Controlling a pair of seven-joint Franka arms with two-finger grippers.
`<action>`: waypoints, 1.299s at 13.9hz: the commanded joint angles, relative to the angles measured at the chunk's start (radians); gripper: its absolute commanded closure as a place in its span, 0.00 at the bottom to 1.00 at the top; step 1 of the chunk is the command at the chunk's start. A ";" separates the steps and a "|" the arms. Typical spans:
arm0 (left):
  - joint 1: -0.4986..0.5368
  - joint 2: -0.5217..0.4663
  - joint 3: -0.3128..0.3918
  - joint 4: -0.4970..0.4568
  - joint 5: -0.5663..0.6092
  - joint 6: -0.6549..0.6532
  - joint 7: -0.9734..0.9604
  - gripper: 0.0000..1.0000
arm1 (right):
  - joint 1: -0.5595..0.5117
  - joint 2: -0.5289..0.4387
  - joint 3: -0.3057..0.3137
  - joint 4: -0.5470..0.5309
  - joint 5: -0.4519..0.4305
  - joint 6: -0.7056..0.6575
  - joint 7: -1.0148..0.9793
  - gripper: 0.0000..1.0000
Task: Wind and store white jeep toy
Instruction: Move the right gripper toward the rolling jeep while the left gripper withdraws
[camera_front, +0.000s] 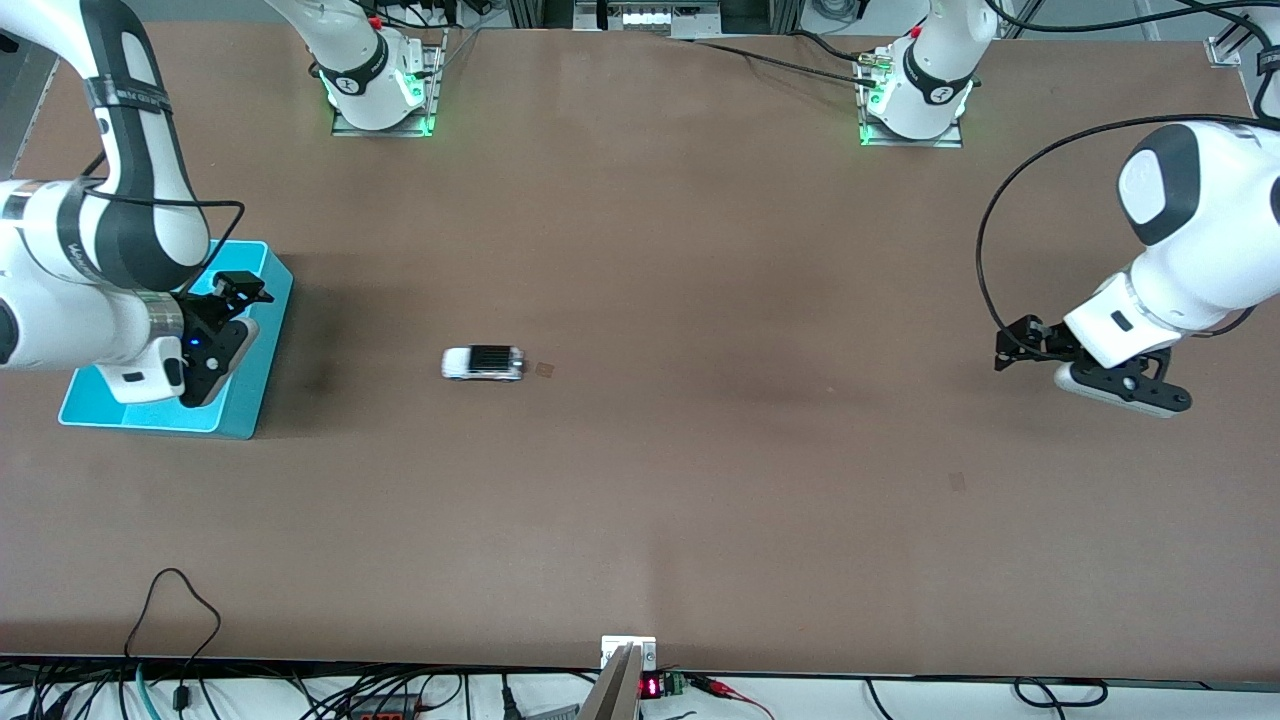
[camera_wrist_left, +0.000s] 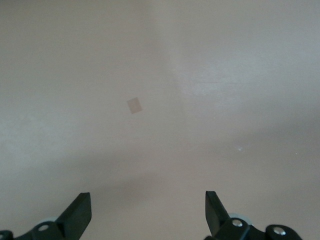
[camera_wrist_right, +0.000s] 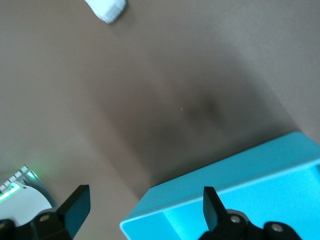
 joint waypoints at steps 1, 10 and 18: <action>-0.023 -0.007 0.031 0.021 -0.010 -0.031 -0.058 0.00 | 0.006 -0.029 0.004 -0.074 0.006 0.072 -0.111 0.00; -0.049 -0.039 0.096 0.134 -0.010 -0.176 -0.127 0.00 | 0.040 -0.072 0.011 -0.198 -0.016 0.204 -0.182 0.00; -0.049 -0.051 0.099 0.310 -0.008 -0.399 -0.219 0.00 | 0.104 -0.255 0.021 -0.486 -0.063 0.484 -0.145 0.00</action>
